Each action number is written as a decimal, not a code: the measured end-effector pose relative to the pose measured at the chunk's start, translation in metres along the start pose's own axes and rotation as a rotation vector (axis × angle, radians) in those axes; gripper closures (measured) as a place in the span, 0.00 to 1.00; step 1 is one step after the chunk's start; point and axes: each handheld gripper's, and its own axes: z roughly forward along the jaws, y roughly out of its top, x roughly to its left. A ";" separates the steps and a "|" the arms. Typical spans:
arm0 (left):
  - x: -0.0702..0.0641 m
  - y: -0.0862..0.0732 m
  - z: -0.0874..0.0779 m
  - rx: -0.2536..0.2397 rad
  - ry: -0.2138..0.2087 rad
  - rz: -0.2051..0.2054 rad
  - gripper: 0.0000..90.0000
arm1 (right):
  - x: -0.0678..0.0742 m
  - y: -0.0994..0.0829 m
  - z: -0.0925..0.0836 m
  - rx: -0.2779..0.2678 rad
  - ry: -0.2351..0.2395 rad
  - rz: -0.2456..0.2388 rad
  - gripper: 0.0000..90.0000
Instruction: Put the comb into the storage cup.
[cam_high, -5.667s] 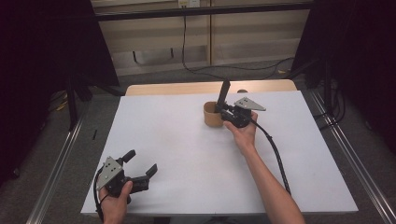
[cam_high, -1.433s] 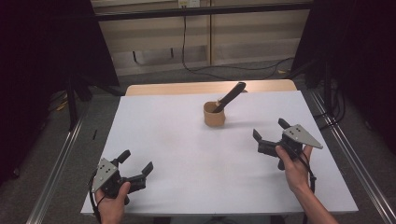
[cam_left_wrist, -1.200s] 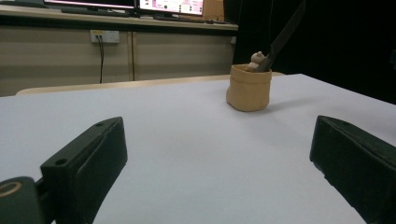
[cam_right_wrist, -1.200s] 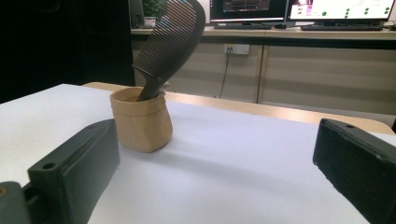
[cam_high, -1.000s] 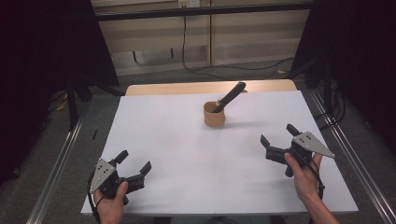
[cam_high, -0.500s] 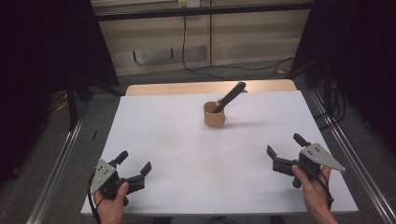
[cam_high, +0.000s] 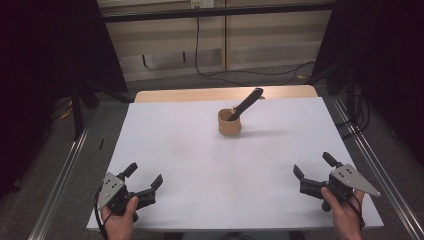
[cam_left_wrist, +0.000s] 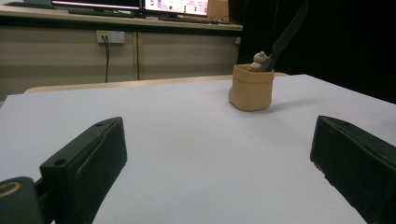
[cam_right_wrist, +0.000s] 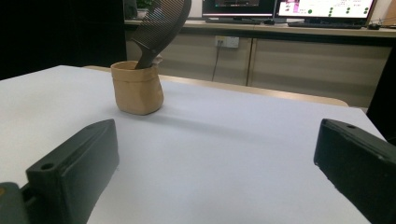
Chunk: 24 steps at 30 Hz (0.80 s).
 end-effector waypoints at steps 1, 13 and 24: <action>0.000 0.000 0.000 -0.001 0.002 0.000 0.04 | 0.000 -0.001 -0.002 -0.001 0.003 -0.003 0.00; 0.003 -0.002 -0.001 0.007 0.027 -0.003 0.04 | -0.003 -0.014 -0.015 0.000 0.028 -0.010 0.00; 0.010 -0.001 -0.001 0.006 0.007 -0.013 0.04 | -0.009 -0.017 -0.015 0.002 0.021 -0.002 0.00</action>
